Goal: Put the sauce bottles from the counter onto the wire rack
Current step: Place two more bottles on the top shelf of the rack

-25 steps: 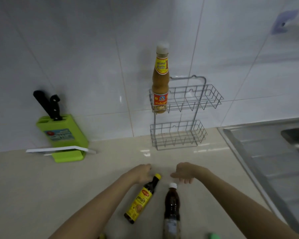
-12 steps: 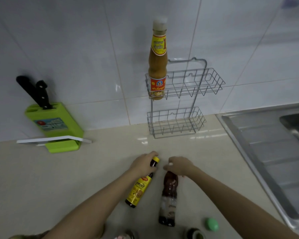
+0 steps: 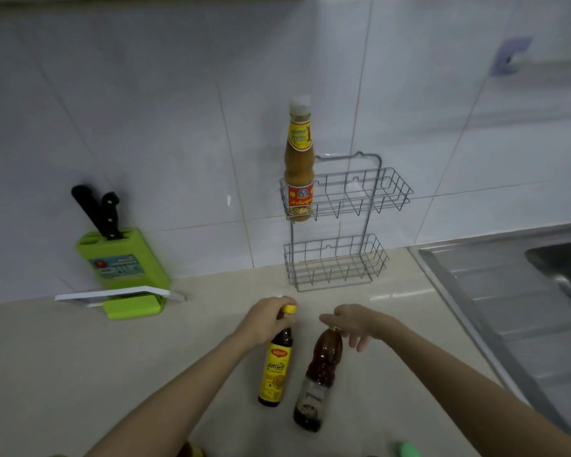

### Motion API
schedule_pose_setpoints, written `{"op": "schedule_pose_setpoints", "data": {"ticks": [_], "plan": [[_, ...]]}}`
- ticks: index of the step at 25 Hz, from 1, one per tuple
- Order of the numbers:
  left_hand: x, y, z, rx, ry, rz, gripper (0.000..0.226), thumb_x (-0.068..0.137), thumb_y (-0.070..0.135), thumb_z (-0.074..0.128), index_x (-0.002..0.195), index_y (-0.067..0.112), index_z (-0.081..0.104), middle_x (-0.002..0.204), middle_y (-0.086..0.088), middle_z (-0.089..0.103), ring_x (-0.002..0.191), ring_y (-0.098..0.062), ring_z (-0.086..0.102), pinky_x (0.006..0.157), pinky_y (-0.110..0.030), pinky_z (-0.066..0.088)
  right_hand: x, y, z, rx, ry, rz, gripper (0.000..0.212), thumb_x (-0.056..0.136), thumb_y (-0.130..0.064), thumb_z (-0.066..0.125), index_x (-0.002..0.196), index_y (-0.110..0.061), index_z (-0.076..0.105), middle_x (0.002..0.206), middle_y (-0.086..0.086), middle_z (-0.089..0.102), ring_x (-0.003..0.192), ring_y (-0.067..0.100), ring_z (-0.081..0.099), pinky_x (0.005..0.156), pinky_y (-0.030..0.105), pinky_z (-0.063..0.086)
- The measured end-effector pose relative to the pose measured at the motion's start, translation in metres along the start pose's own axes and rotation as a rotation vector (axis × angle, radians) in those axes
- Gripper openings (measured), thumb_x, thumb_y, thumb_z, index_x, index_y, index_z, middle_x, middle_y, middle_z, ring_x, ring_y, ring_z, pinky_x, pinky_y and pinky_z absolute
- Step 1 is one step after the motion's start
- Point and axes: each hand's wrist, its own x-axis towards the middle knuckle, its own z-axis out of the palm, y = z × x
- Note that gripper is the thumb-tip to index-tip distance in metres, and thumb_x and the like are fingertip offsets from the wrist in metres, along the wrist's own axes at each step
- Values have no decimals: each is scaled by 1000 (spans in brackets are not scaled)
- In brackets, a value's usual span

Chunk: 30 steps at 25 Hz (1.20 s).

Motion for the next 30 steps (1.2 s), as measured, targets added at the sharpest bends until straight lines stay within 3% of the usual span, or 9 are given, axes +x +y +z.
{"op": "schedule_pose_setpoints", "data": {"ticks": [3,7,11,14,20,23,27,30], "plan": [[-7,15,-18,-46,102,28,36,91,30,59,126,21,61,119,-5,68,109,-20,62,96,-36,50,-22,-7,-2,24,175,-144,44,92,-51,41,98,-9,49,101,19,58,82,37,69,58,39,55],[-9,61,-67,-44,304,104,42,92,30,59,132,19,57,126,-5,66,113,-18,61,99,-31,48,-65,-29,-43,-162,615,-354,31,96,-44,42,86,-15,39,88,20,66,85,37,64,62,34,36],[-7,121,-128,-19,453,215,40,92,29,59,131,19,59,123,-4,68,110,-20,63,97,-38,51,-112,-53,-118,-4,930,-431,34,92,-48,45,80,-16,43,71,12,65,69,33,64,66,37,44],[-1,160,-173,5,553,258,36,91,28,60,125,17,62,114,-5,72,102,-22,66,92,-39,53,-142,-72,-169,3,1072,-442,35,92,-49,46,83,-15,47,72,9,62,68,29,57,64,33,38],[22,208,-226,3,705,271,27,90,24,62,116,16,63,100,-2,68,88,-17,62,79,-30,50,-158,-95,-242,42,1212,-422,42,89,-51,48,88,-10,50,82,14,64,85,33,61,66,32,33],[37,218,-229,-44,738,275,24,89,25,63,112,20,60,95,-3,67,81,-19,67,77,-37,59,-154,-100,-260,91,1259,-437,50,90,-50,49,104,-2,54,98,18,65,87,32,56,69,31,33],[56,221,-219,-61,732,270,20,90,24,62,109,21,59,94,-2,67,82,-17,66,77,-35,60,-133,-102,-265,114,1227,-453,51,90,-50,52,105,-1,52,99,15,64,81,26,49,68,30,33],[61,215,-205,6,725,265,15,90,24,62,104,19,57,92,-4,66,83,-19,62,70,-30,52,-115,-97,-260,118,1165,-453,48,89,-50,53,101,-4,52,99,15,64,82,26,51,68,31,34]]}}
